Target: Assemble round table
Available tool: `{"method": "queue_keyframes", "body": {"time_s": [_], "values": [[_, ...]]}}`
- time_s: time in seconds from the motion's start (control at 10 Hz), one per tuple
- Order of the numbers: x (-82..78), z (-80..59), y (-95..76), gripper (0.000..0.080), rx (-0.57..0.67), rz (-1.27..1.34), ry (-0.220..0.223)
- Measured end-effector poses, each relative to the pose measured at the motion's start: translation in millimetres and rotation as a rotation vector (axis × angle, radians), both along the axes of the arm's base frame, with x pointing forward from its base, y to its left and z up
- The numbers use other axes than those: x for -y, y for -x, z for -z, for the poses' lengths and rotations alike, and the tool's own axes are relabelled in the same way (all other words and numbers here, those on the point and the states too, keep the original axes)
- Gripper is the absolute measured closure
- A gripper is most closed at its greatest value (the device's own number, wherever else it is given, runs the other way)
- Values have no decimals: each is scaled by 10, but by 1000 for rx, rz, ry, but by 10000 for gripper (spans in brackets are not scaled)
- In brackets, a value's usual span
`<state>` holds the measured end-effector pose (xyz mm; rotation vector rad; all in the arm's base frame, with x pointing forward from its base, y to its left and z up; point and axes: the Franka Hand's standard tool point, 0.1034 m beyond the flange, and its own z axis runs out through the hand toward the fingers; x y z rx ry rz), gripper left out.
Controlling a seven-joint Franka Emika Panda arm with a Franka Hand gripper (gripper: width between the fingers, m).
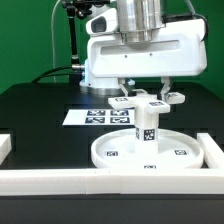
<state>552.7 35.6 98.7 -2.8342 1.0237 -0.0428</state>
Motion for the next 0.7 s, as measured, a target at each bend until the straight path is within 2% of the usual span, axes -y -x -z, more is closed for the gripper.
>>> {"method": "queue_keyframes", "body": {"time_s": [0.3, 0.6, 0.7], "values": [[5, -3, -6, 348, -26, 262, -38], [-2, -1, -5, 342, -29, 276, -42], [-5, -6, -6, 188, -28, 274, -43]]}}
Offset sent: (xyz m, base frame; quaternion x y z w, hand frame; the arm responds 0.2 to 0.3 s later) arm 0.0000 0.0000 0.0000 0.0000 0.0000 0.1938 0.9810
